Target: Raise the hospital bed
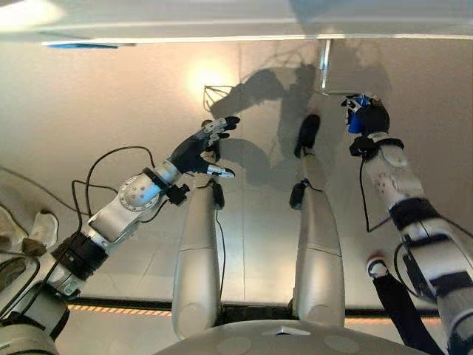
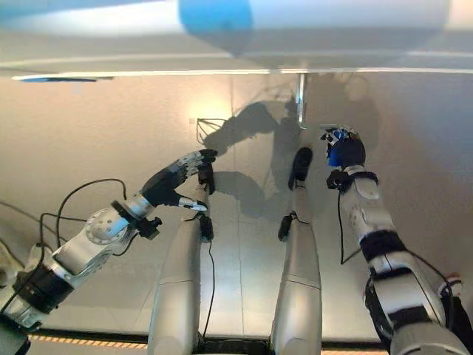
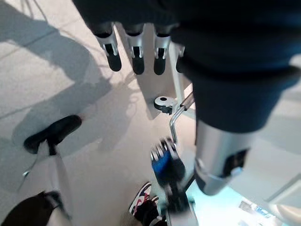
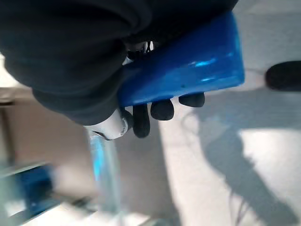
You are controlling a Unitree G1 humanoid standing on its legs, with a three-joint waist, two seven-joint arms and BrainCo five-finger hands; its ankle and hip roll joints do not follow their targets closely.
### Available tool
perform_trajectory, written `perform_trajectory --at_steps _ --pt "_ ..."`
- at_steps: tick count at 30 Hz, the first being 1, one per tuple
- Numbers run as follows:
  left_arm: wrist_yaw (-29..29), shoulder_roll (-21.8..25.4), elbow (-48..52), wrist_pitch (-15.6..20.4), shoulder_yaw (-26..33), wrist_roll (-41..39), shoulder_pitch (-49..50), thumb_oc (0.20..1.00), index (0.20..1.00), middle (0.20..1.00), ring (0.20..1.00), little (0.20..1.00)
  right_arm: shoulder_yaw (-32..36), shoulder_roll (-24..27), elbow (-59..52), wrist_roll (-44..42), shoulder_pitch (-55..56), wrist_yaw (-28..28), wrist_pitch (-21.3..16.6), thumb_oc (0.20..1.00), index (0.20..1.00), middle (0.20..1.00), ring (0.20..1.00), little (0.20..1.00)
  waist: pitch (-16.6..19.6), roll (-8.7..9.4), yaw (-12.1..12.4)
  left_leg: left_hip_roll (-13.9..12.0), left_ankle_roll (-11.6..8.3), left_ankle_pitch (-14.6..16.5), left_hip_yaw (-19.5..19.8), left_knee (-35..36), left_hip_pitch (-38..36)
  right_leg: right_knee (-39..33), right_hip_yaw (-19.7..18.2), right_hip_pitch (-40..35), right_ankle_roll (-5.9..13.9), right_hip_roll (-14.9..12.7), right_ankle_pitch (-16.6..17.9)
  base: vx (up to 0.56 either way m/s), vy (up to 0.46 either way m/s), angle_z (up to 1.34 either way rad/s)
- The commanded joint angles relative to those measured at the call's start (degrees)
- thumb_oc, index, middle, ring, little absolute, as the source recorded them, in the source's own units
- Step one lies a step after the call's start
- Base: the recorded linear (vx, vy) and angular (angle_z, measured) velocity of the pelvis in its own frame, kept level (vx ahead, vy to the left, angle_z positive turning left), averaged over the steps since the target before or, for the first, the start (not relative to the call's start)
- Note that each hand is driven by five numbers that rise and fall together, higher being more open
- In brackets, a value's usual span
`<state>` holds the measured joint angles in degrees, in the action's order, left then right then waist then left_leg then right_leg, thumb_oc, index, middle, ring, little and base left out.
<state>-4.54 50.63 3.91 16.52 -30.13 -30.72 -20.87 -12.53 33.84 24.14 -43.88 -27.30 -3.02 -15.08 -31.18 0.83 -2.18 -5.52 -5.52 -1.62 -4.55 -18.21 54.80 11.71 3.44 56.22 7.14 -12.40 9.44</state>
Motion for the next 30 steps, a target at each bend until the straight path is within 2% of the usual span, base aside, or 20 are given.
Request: perform_trajectory --at_steps 1,2,4,6,7,9,10,11,12,14,15,17,18,19,21,22,27,28,29,30 --pt "0.16 1.07 5.96 2.17 5.31 1.13 6.78 1.0 1.0 1.0 1.0 1.0 19.28 9.81 -9.88 -5.71 13.45 -5.96 -9.63 0.2 0.2 0.2 0.2 0.2 1.38 0.5 -3.1 -1.41 -1.19 -1.57 0.92 2.53 -3.01 6.63 1.43 -1.19 2.97 1.79 -6.81 -0.05 -0.057 -0.16" --pt "-0.2 1.99 7.48 2.03 7.42 1.23 8.62 1.0 1.0 1.0 1.0 1.0 21.54 9.49 -19.77 -6.5 17.66 -2.78 -11.09 0.2 0.2 0.2 0.2 0.2 1.38 1.23 -3.75 -1.58 -1.23 -1.57 0.91 2.53 -3.29 6.77 1.42 -1.5 2.96 1.93 -7.0 -0.01 -0.033 -0.07" --pt "-0.5 2.51 8.25 1.96 7.97 1.36 10.21 1.0 1.0 1.0 1.0 1.0 22.28 9.46 -23.09 -7.84 20.26 -1.04 -11.76 0.2 0.2 0.2 0.2 0.2 1.38 1.54 -3.92 -1.59 -1.57 0.24 1.42 2.19 -5.34 7.38 1.23 -3.57 3.42 2.03 -8.77 0.03 -0.009 -0.02" --pt "-1.24 4.08 10.1 2.08 11.4 1.35 12.43 1.0 1.0 1.0 1.0 1.0 22.85 10.09 -34.13 -10.63 23.66 3.58 -11.52 0.2 0.2 0.2 0.2 0.2 1.38 2.45 -4.51 -1.96 -1.32 -1.6 0.88 2.37 -3.68 6.87 1.61 -2.24 2.99 2.11 -6.92 0.0 0.0 0.0" --pt "-1.28 4.05 10.12 2.03 11.15 1.31 13.23 1.0 1.0 1.0 1.0 1.0 22.5 10.07 -34.13 -10.65 24.4 3.6 -11.45 0.2 0.2 0.2 0.2 0.2 1.38 2.45 -4.47 -2.0 -1.67 0.24 1.37 1.99 -5.52 7.45 1.42 -4.02 3.45 2.17 -8.69 0.06 -0.023 0.02" --pt "-1.83 5.06 10.77 2.13 12.19 0.9 14.23 1.0 1.0 1.0 1.0 1.0 21.0 10.94 -37.45 -14.92 24.6 7.79 -10.88 0.2 0.2 0.2 0.2 0.2 1.38 2.91 -4.52 -2.06 -1.72 0.26 1.55 1.78 -5.56 7.51 1.67 -4.45 3.45 2.13 -8.67 0.03 -0.009 0.01" --pt "-2.12 5.35 10.84 2.23 11.86 0.68 14.14 1.0 1.0 1.0 1.0 1.0 18.66 10.93 -38.74 -17.59 24.34 9.48 -10.38 0.2 0.2 0.2 0.2 0.2 1.38 3.08 -4.34 -2.05 -1.73 0.21 1.67 1.78 -5.65 7.47 1.79 -4.6 3.43 2.18 -8.59 -0.06 -0.033 0.05" --pt "-2.42 6.59 11.02 2.35 13.02 0.26 14.3 1.0 1.0 1.0 1.0 1.0 15.65 13.7 -42.9 -18.97 23.14 12.15 -8.44 0.2 0.2 0.2 0.2 0.2 1.38 3.49 -4.22 -2.01 -1.39 -1.8 1.38 2.16 -3.78 6.74 2.16 -3.17 2.96 2.15 -6.7 0.0 -0.018 0.05" --pt "-2.44 6.54 10.99 2.33 12.77 0.23 15.06 1.0 1.0 1.0 1.0 1.0 15.19 13.71 -42.83 -18.97 23.73 12.15 -8.41 0.2 0.2 0.2 0.2 0.2 1.38 3.48 -4.22 -2.06 -1.76 0.07 1.84 1.76 -5.56 7.34 2.02 -4.91 3.42 2.2 -8.5 0.0 -0.031 0.05" --pt "-2.69 8.0 10.43 3.07 10.18 -0.44 12.99 1.0 1.0 1.0 1.0 1.0 3.44 17.43 -46.32 -23.91 17.87 16.78 -5.29 0.2 0.2 0.2 0.2 0.2 1.38 3.63 -2.87 -2.16 -1.78 -0.14 2.16 1.79 -5.51 6.98 2.65 -5.56 3.42 2.01 -8.25 0.03 -0.011 0.01" --pt "-2.69 7.98 10.34 3.12 10.32 -0.45 13.08 1.0 1.0 1.0 1.0 1.0 3.15 17.44 -46.14 -23.94 17.53 16.8 -5.33 0.2 0.2 0.2 0.2 0.2 1.38 3.68 -3.02 -2.15 -1.78 -0.12 2.17 1.77 -5.51 6.97 2.66 -5.57 3.42 2.01 -8.27 0.0 0.0 0.0" --pt "-2.61 8.55 9.66 2.96 8.48 -0.22 11.25 1.0 1.0 1.0 1.0 1.0 -5.89 17.72 -47.77 -24.44 10.64 18.0 -3.0 0.2 0.2 0.2 0.2 0.2 1.38 3.32 -1.84 -2.0 -1.69 -0.22 2.59 1.57 -5.08 6.98 2.92 -5.65 3.31 1.87 -8.17 0.0 -0.017 0.01" --pt "-2.3 8.21 8.62 3.19 6.93 -0.21 8.87 1.0 1.0 1.0 1.0 1.0 -13.65 15.11 -45.6 -23.89 3.22 17.34 -1.87 0.2 0.2 0.2 0.2 0.2 1.38 2.9 -0.89 -1.84 -1.63 -0.27 2.97 1.51 -4.92 7.0 3.3 -5.81 3.22 1.69 -8.09 0.0 0.0 0.0" --pt "-2.3 8.22 8.56 3.23 7.07 -0.21 8.95 1.0 1.0 1.0 1.0 1.0 -13.9 15.04 -45.42 -23.9 2.92 17.36 -1.93 0.2 0.2 0.2 0.2 0.2 1.38 2.95 -1.01 -1.83 -1.63 -0.27 2.98 1.5 -4.89 7.0 3.31 -5.78 3.22 1.68 -8.1 0.0 0.0 0.0" --pt "-1.35 7.22 6.37 3.55 4.02 -0.05 4.63 1.0 1.0 1.0 1.0 1.0 -25.35 8.09 -41.23 -22.17 -9.29 16.08 0.42 0.2 0.2 0.2 0.2 0.2 1.38 1.93 1.18 -1.4 -1.51 -0.4 3.44 1.3 -4.3 6.75 4.0 -5.98 3.02 1.36 -8.01 -0.01 -0.012 -0.05" --pt "-1.34 7.23 6.34 3.57 4.09 -0.04 4.66 1.0 1.0 1.0 1.0 1.0 -25.46 8.03 -41.11 -22.17 -9.44 16.1 0.38 0.2 0.2 0.2 0.2 0.2 1.38 1.94 1.11 -1.4 -1.52 -0.4 3.46 1.28 -4.27 6.75 4.02 -5.97 3.01 1.36 -8.01 0.0 -0.006 -0.06" --pt "-0.41 5.74 5.13 3.21 -0.85 -0.39 0.26 1.0 1.0 1.0 1.0 1.0 -34.43 -2.21 -26.84 -16.68 -21.89 11.95 2.92 0.2 0.2 0.2 0.2 0.2 1.38 0.0 4.34 -0.61 -1.35 -0.37 4.32 0.81 -3.2 6.65 4.95 -5.99 2.82 0.74 -7.86 0.0 0.009 0.0" --pt "0.01 5.58 4.87 3.28 -1.37 -0.29 -0.43 1.0 1.0 1.0 1.0 1.0 -34.62 -3.46 -24.77 -15.35 -23.36 11.09 2.68 0.2 0.2 0.2 0.2 0.2 1.38 -0.25 4.7 -0.53 -1.35 -0.34 4.48 0.6 -2.86 6.6 5.16 -5.94 2.79 0.6 -7.84 0.0 0.0 0.0" --pt "0.26 4.74 4.62 3.38 -2.77 -0.64 -1.58 1.0 1.0 1.0 1.0 1.0 -35.4 -7.78 -16.54 -12.62 -25.05 9.27 3.43 0.2 0.2 0.2 0.2 0.2 1.38 -1.14 5.75 -0.29 -1.31 -0.39 4.92 0.45 -2.48 6.59 5.21 -5.78 2.81 0.45 -7.73 0.0 0.0 0.0" --pt "0.27 4.75 4.56 3.4 -2.83 -0.64 -1.66 1.0 1.0 1.0 1.0 1.0 -35.39 -7.86 -16.4 -12.6 -25.11 9.3 3.37 0.2 0.2 0.2 0.2 0.2 1.38 -1.14 5.76 -0.31 -1.31 -0.38 4.94 0.43 -2.45 6.58 5.24 -5.78 2.81 0.46 -7.73 0.0 0.015 0.08"
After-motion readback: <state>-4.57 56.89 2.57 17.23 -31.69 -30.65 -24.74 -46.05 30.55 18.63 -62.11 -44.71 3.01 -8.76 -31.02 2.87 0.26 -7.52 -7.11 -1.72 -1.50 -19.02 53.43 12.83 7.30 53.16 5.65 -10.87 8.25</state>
